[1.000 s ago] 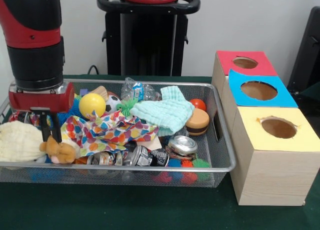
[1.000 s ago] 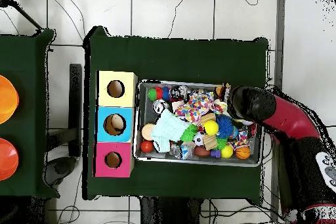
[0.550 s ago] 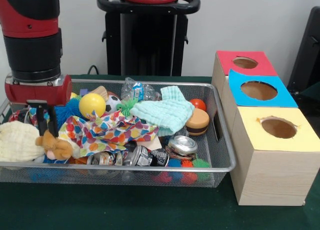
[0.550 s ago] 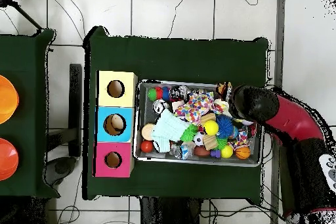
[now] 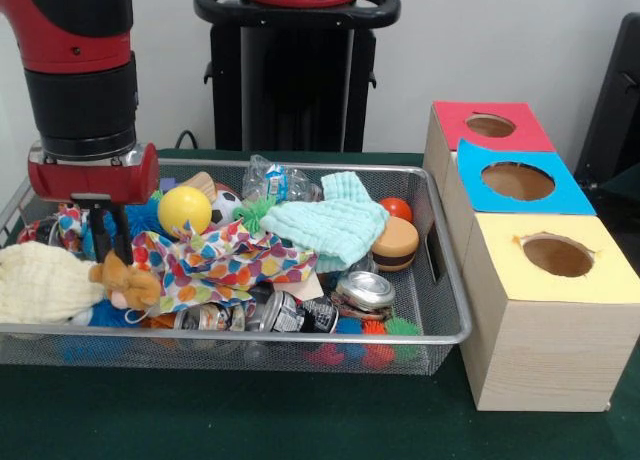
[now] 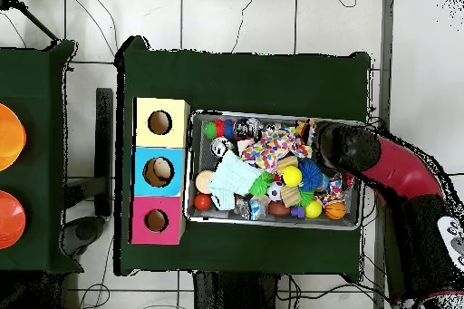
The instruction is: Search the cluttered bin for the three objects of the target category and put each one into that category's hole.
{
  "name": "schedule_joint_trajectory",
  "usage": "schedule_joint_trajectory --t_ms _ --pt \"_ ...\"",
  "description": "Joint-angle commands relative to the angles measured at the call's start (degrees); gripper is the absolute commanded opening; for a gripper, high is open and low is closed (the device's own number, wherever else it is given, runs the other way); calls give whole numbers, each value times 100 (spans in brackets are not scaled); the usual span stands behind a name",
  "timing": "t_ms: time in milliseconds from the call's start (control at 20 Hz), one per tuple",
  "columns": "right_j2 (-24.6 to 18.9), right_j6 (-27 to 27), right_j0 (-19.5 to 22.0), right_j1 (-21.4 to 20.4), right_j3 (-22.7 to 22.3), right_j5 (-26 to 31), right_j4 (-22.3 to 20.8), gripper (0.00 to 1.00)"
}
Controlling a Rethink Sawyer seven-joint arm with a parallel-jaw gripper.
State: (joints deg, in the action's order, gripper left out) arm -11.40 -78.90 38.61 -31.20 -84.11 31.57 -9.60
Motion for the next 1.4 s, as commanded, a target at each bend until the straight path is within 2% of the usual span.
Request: schedule_joint_trajectory --t_ms 50,400,600,1000,1200,1400 --pt "-236 -218 22 -167 -443 246 -114 0" --pt "-133 -456 -69 -197 -388 -51 -134 0" --pt "-181 -343 -47 -179 -343 64 -129 0" --pt "-161 -169 -128 -412 -376 293 -203 0" --pt "-126 -240 -180 -760 -634 380 -131 0" --pt "-96 -230 -224 -956 -650 669 -39 0"
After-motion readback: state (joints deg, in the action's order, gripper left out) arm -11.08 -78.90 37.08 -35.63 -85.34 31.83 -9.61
